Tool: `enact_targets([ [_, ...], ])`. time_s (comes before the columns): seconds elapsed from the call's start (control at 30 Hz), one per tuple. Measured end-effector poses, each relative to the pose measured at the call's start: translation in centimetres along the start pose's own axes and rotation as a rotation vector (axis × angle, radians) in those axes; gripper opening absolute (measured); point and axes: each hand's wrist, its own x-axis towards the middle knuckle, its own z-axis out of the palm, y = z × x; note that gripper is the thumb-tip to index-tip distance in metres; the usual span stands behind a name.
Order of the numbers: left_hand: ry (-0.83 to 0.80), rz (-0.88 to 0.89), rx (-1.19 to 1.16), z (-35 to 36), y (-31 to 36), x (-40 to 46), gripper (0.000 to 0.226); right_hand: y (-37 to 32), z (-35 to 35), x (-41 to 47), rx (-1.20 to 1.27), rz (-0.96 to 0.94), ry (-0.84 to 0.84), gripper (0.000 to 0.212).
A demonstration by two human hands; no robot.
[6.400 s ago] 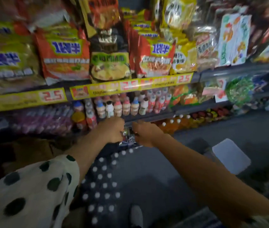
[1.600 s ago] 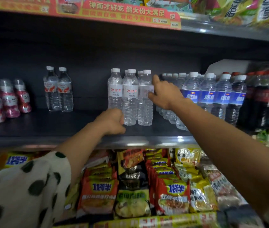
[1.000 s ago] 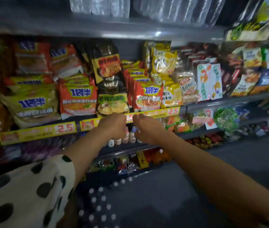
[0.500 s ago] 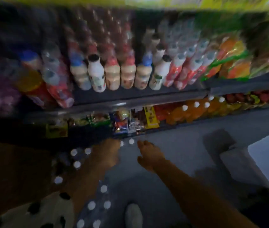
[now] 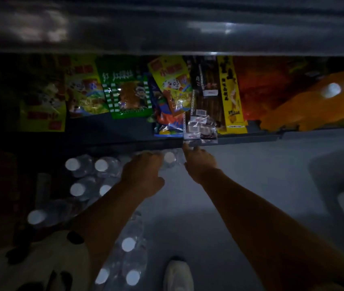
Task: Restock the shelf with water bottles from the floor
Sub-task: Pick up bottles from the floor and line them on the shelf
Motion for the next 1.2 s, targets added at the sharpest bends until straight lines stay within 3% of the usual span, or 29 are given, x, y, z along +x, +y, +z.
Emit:
enact_targets([
  [0.17,0.016,0.014,0.005,-1.0,0.0,-0.7,0.026,0.7,-0.6,-1.6,0.014,-0.038,0.003,0.064],
  [0.33,0.002,0.071,-0.018,-5.6,3.1,-3.8,0.031,1.5,-7.0,-7.7,0.074,-0.043,-0.042,0.065],
  [0.5,-0.029,0.146,-0.019,-13.3,7.4,-10.3,0.028,3.0,-19.5,-18.5,0.195,-0.177,-0.024,0.043],
  [0.57,-0.073,0.187,-0.023,-17.6,9.0,-13.8,0.031,3.3,-26.0,-23.6,0.186,-0.251,0.028,0.044],
  [0.67,-0.068,0.264,-0.077,-25.1,11.9,-20.3,0.039,2.8,-36.3,-31.6,0.183,-0.365,0.168,0.047],
  [0.9,-0.069,0.513,-0.108,-41.8,16.9,-37.1,0.06,-1.4,-57.7,-49.3,0.193,-0.446,0.499,0.025],
  [0.97,-0.04,0.594,-0.138,-45.8,18.0,-41.7,0.06,-3.1,-62.3,-53.9,0.207,-0.497,0.586,0.021],
  [1.07,0.004,0.664,-0.181,-50.4,19.0,-47.8,0.086,-5.5,-67.7,-60.1,0.215,-0.57,0.668,0.014],
  [1.2,0.104,0.741,-0.262,-54.5,19.9,-54.9,0.073,-7.8,-73.0,-65.6,0.258,-0.649,0.7,0.011],
])
